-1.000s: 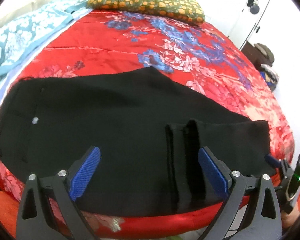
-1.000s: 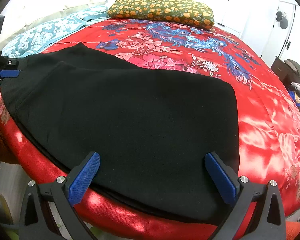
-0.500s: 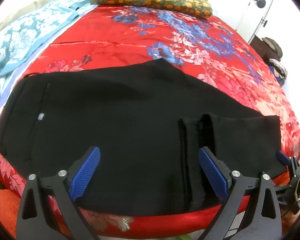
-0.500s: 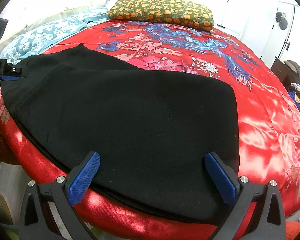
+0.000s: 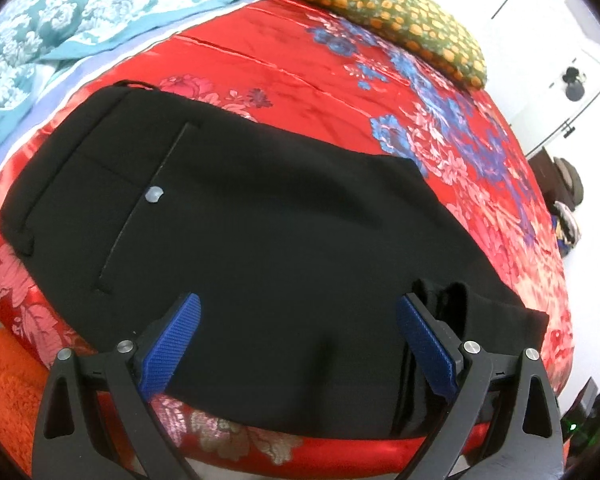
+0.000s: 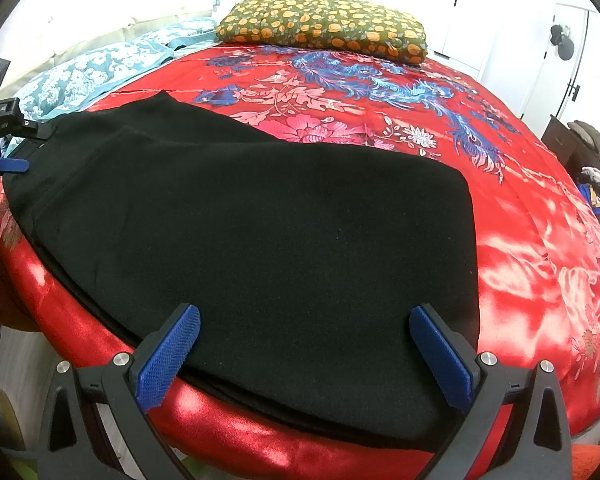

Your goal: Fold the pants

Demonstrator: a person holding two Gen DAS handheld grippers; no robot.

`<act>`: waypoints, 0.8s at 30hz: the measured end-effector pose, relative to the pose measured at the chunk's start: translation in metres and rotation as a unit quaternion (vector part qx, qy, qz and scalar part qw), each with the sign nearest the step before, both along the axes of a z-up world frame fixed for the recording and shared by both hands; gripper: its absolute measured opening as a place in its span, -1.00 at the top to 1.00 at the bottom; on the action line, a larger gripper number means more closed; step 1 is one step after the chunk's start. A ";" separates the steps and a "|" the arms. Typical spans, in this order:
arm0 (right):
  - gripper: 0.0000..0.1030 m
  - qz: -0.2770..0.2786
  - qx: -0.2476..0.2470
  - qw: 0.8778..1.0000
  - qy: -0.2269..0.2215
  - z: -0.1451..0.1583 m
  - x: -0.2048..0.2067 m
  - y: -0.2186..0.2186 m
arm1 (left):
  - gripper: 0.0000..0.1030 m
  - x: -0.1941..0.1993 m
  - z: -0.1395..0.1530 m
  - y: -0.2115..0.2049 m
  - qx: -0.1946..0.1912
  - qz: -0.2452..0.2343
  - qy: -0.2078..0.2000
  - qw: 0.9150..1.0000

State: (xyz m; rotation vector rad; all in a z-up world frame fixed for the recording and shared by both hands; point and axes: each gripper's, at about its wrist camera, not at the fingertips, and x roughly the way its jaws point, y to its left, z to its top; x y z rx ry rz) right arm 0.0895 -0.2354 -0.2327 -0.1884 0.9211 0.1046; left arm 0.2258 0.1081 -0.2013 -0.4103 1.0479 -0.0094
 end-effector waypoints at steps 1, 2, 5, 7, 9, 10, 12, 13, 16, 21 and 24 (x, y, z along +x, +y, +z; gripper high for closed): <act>-1.00 0.000 0.000 1.000 0.000 0.000 0.000 0.000 | -0.92 0.000 0.000 -0.001 0.002 -0.003 0.000 1.000; -1.00 0.000 0.000 1.000 0.001 0.000 0.000 0.000 | -0.92 0.001 0.000 -0.002 0.003 -0.006 0.000 1.000; -1.00 0.000 0.000 1.000 -0.001 0.000 0.000 0.000 | -0.92 0.000 0.000 -0.005 0.008 -0.013 0.001 1.000; -1.00 0.000 0.000 1.000 0.000 0.000 0.000 0.000 | -0.92 0.001 0.000 -0.006 0.011 -0.015 0.000 1.000; -1.00 0.000 0.000 1.000 -0.001 0.000 0.000 0.000 | -0.92 0.001 0.000 -0.005 0.010 -0.013 0.001 1.000; -1.00 0.000 0.000 1.000 -0.001 0.000 -0.001 0.000 | -0.92 0.001 0.000 -0.006 0.009 -0.013 0.002 1.000; -1.00 0.000 0.000 1.000 -0.002 0.000 -0.001 0.000 | -0.92 0.001 -0.001 -0.005 0.006 -0.010 0.003 1.000; -1.00 0.000 0.000 1.000 -0.003 0.001 -0.001 0.000 | -0.92 0.001 0.000 -0.005 0.006 -0.009 0.003 1.000; -1.00 0.000 0.000 1.000 -0.003 0.000 -0.001 0.000 | -0.92 0.002 -0.001 -0.005 0.007 -0.011 0.003 1.000; -1.00 0.000 0.000 1.000 -0.003 0.000 -0.001 0.000 | -0.92 0.003 -0.002 -0.007 0.009 -0.016 0.004 1.000; -1.00 0.000 0.000 1.000 -0.003 0.000 -0.001 0.000 | -0.92 0.003 -0.002 -0.008 0.011 -0.018 0.004 1.000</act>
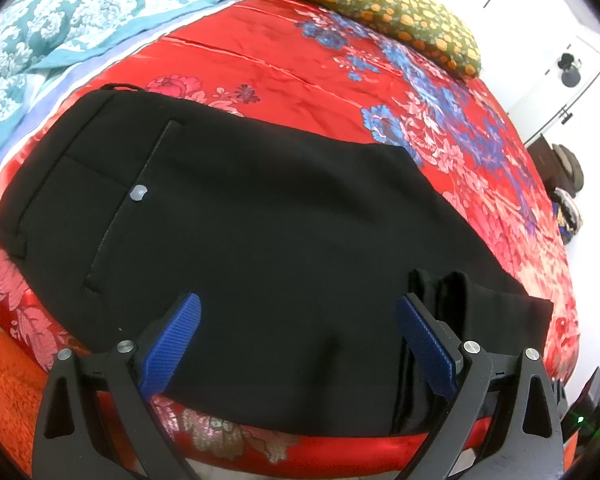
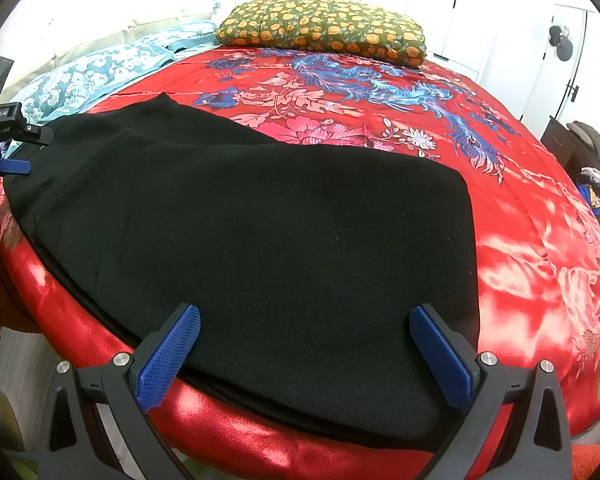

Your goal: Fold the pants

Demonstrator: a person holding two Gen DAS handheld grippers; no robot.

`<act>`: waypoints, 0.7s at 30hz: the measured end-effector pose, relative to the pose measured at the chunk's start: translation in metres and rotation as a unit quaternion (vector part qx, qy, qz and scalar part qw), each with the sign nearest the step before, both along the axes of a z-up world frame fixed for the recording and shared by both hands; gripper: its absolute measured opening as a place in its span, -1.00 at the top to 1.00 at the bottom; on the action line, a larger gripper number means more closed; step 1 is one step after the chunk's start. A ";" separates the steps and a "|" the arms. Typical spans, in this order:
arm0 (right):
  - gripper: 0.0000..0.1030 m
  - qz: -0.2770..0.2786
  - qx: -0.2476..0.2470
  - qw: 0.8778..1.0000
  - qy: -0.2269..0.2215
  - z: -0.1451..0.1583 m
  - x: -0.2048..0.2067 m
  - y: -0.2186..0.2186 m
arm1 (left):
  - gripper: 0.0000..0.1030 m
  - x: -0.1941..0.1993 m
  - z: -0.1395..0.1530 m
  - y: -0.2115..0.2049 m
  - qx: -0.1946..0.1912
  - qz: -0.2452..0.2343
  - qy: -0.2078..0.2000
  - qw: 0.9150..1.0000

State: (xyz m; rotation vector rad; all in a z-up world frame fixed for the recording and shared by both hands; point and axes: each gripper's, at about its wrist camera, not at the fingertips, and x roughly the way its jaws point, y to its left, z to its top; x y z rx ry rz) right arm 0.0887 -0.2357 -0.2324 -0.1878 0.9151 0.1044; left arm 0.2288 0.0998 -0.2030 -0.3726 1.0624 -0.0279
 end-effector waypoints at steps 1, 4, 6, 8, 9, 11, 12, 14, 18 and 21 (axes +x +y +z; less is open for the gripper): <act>-1.00 0.000 0.000 1.000 0.000 0.000 0.000 0.000 | -0.92 0.000 0.000 0.000 0.000 0.000 0.000 1.000; -1.00 0.000 0.000 1.000 0.000 0.000 0.000 0.000 | -0.92 -0.001 -0.001 0.000 0.002 -0.001 0.002 1.000; -1.00 0.000 0.000 1.000 0.000 0.000 0.000 0.000 | -0.92 -0.001 -0.002 0.001 0.004 0.000 0.002 1.000; -1.00 0.000 0.000 1.000 0.000 0.000 0.000 0.000 | -0.92 -0.002 -0.002 0.003 0.007 0.001 0.001 1.000; -1.00 0.001 0.000 1.000 -0.001 0.000 0.000 0.000 | -0.92 -0.003 -0.003 0.004 0.008 0.002 0.000 1.000; -1.00 0.000 0.000 1.000 0.001 -0.001 0.000 0.000 | -0.92 -0.005 -0.001 0.011 0.006 0.005 0.001 1.000; -1.00 0.000 0.000 1.000 0.003 0.000 0.000 0.000 | -0.92 -0.005 0.002 0.016 -0.001 0.005 0.001 1.000; -1.00 0.000 0.000 1.000 0.006 0.001 0.001 0.001 | -0.92 0.000 0.011 0.032 -0.013 0.006 -0.005 1.000; -1.00 0.000 0.001 1.000 0.006 0.003 0.002 0.002 | -0.92 0.016 0.038 0.086 0.011 0.029 -0.039 0.999; -1.00 0.000 0.000 1.000 0.007 0.003 0.003 0.002 | -0.92 0.025 0.038 0.129 0.041 0.054 -0.045 0.997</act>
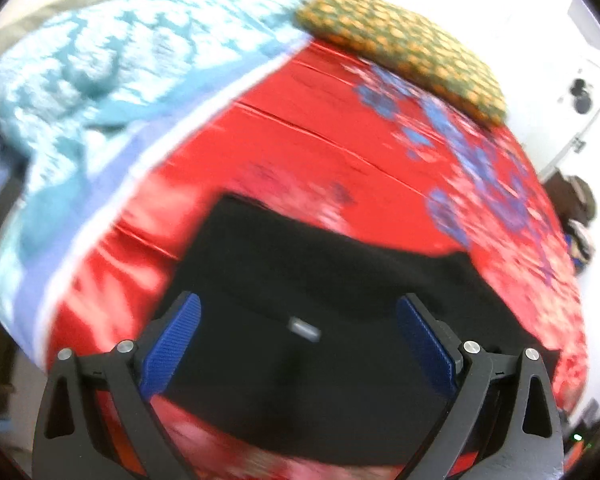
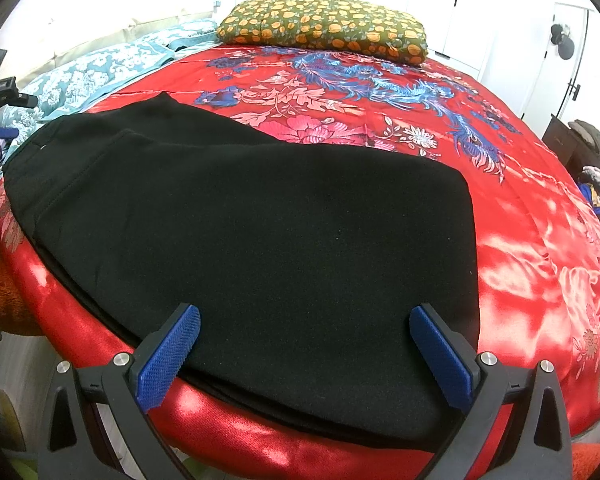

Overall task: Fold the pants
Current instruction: 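Grasp the black pants end with the left tool and lift it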

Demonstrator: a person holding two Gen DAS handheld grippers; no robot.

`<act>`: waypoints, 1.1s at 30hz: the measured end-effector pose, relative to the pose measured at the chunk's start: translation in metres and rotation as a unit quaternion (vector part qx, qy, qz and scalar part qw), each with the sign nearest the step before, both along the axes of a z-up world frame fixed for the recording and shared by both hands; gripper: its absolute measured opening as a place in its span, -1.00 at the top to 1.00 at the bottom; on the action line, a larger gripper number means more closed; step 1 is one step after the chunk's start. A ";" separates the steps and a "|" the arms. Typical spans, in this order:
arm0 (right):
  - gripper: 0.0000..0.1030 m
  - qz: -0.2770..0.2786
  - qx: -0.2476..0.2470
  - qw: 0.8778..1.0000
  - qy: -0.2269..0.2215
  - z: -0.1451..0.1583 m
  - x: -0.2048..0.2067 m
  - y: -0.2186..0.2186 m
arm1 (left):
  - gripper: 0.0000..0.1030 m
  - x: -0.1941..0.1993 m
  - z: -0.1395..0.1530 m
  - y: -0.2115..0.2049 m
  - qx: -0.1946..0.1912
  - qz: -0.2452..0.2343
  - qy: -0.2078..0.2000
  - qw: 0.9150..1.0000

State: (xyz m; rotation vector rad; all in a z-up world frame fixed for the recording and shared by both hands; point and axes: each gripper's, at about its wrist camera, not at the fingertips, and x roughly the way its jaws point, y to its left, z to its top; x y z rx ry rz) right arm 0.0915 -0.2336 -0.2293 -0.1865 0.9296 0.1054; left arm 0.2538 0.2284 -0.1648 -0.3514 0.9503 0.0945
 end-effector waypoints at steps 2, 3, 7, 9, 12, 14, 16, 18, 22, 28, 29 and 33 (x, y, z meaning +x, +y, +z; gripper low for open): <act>-1.00 0.001 -0.001 1.000 0.000 0.000 0.000 0.000 | -0.91 0.001 -0.012 0.032 0.011 0.040 0.010 0.999; -1.00 0.001 -0.001 1.000 0.000 0.000 0.001 0.000 | -0.90 -0.004 -0.021 0.048 0.000 0.060 0.008 0.998; -1.00 -0.001 -0.002 1.000 0.001 0.000 0.001 0.001 | -0.64 -0.023 -0.049 0.087 -0.124 0.111 0.009 0.986; -1.00 -0.002 -0.002 1.000 0.001 -0.001 0.002 0.001 | -0.65 -0.028 -0.043 0.088 -0.126 0.098 -0.012 0.987; -1.00 -0.003 -0.002 1.000 -0.001 -0.001 0.001 0.001 | -0.72 -0.026 -0.041 0.083 -0.106 0.072 -0.014 0.992; -1.00 -0.004 -0.002 1.000 -0.001 -0.002 0.001 0.001 | -0.74 -0.015 -0.046 0.078 -0.099 0.055 0.001 0.994; -1.00 -0.004 -0.002 1.000 -0.001 -0.002 0.001 0.001 | -0.75 -0.001 -0.055 0.071 -0.072 0.044 0.029 0.996; -1.00 -0.004 -0.002 1.000 -0.002 -0.002 0.002 0.001 | -0.75 0.013 -0.066 0.065 -0.051 0.032 0.064 0.996; -1.00 -0.003 -0.001 1.000 -0.003 -0.002 0.001 0.000 | -0.68 0.015 -0.073 0.048 -0.154 -0.038 0.059 0.986; -1.00 -0.003 0.000 1.000 -0.004 -0.003 0.000 -0.001 | -0.71 0.013 -0.079 0.050 -0.189 -0.040 0.064 0.979; -1.00 -0.003 0.000 1.000 -0.004 -0.003 -0.001 -0.001 | -0.63 0.012 -0.081 0.056 -0.207 -0.027 0.065 0.976; -1.00 -0.003 0.000 1.000 -0.004 -0.003 -0.001 -0.001 | -0.13 0.012 -0.085 0.057 -0.181 -0.011 0.082 0.980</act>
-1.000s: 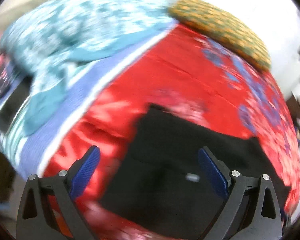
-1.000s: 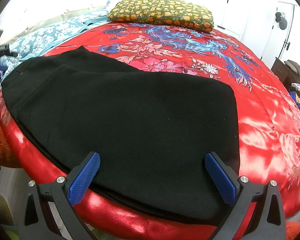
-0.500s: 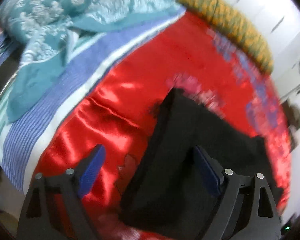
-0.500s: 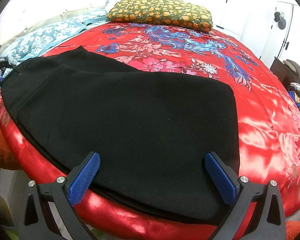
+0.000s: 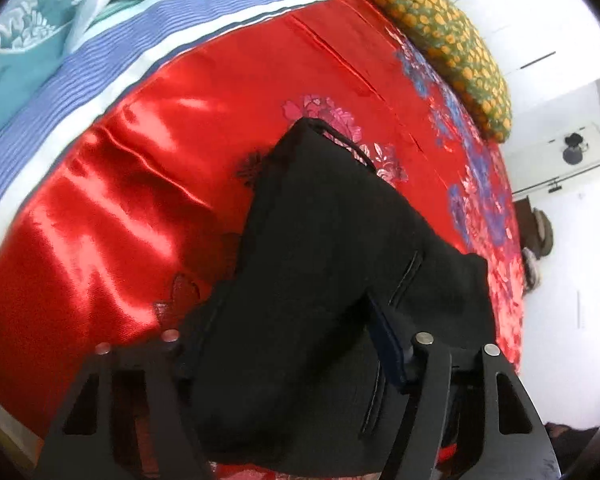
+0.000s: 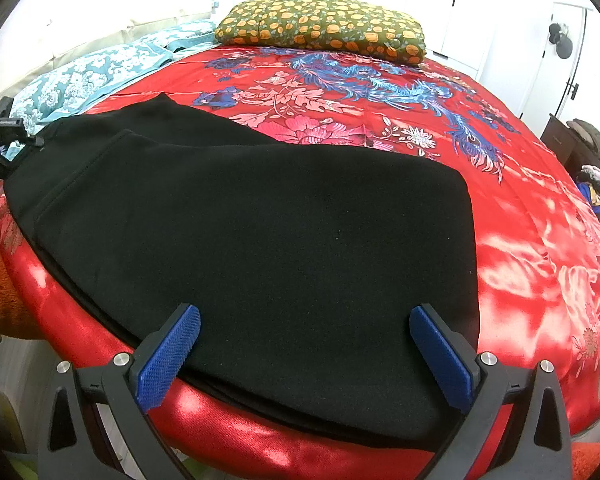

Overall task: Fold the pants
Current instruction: 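Grasp the black pants end with the left tool and lift it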

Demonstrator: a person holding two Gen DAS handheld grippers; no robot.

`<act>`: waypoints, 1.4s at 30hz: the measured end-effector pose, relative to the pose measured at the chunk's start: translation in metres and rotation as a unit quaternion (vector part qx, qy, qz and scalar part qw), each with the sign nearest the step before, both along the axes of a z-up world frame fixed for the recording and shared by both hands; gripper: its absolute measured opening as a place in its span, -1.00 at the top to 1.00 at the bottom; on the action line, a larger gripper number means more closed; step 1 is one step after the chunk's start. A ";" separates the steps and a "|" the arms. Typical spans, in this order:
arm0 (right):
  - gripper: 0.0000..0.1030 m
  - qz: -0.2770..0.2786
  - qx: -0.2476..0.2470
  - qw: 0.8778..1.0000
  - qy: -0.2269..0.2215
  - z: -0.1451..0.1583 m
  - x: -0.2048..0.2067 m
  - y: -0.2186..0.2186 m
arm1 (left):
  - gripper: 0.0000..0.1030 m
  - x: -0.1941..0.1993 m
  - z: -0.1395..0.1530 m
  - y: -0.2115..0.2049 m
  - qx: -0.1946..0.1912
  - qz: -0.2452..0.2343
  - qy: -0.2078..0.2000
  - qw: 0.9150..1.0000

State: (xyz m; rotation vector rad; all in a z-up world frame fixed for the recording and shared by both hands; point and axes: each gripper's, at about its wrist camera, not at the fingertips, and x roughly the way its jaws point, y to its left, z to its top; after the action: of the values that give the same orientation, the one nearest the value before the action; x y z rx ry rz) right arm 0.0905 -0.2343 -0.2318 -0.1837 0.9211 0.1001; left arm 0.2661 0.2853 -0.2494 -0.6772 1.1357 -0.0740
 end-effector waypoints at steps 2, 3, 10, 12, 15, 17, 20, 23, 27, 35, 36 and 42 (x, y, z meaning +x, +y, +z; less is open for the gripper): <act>-1.00 0.000 0.000 1.000 0.000 0.000 0.000 0.000 | 0.18 0.002 0.006 -0.006 0.025 -0.015 0.004 1.000; -1.00 0.000 0.000 1.000 0.001 0.000 0.001 0.000 | 0.41 0.001 0.011 -0.008 0.032 -0.020 0.004 0.999; -1.00 0.002 0.000 1.000 0.002 0.001 0.000 0.000 | 0.63 -0.012 0.051 -0.018 0.056 -0.030 -0.028 0.998; -1.00 0.002 0.001 1.000 0.005 0.001 0.002 0.000 | 0.66 -0.021 0.072 -0.023 0.029 -0.036 -0.062 0.997; -1.00 0.003 0.000 1.000 0.007 0.002 0.003 0.002 | 0.67 -0.031 0.101 -0.038 0.005 -0.049 -0.092 0.995; -1.00 0.004 -0.001 1.000 0.010 0.002 0.005 0.002 | 0.68 -0.035 0.116 -0.055 -0.005 -0.061 -0.105 0.993; -1.00 0.005 -0.002 1.000 0.021 0.005 0.007 0.001 | 0.69 -0.037 0.134 -0.087 -0.022 -0.076 -0.118 0.990; -1.00 0.000 0.008 1.000 0.029 0.013 0.008 0.000 | 0.69 -0.040 0.147 -0.123 -0.035 -0.089 -0.126 0.987; -1.00 -0.005 0.052 0.999 0.000 0.037 -0.003 -0.009 | 0.70 -0.041 0.161 -0.173 -0.045 -0.110 -0.131 0.984; -1.00 -0.094 0.112 0.986 -0.081 0.084 -0.015 -0.073 | 0.70 -0.042 0.163 -0.300 -0.025 -0.175 -0.125 0.976; -1.00 -0.105 0.117 0.985 -0.077 0.083 -0.016 -0.080 | 0.70 -0.043 0.157 -0.317 -0.016 -0.184 -0.120 0.975; -1.00 -0.181 0.181 0.965 -0.062 0.076 -0.019 -0.125 | 0.50 -0.058 0.091 -0.433 0.094 -0.288 -0.075 0.950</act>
State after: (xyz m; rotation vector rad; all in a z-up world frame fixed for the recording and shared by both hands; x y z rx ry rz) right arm 0.0714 -0.3597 -0.1554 0.3164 0.7828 -0.0830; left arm 0.2082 -0.1473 -0.1588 -0.1500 1.1451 -0.4989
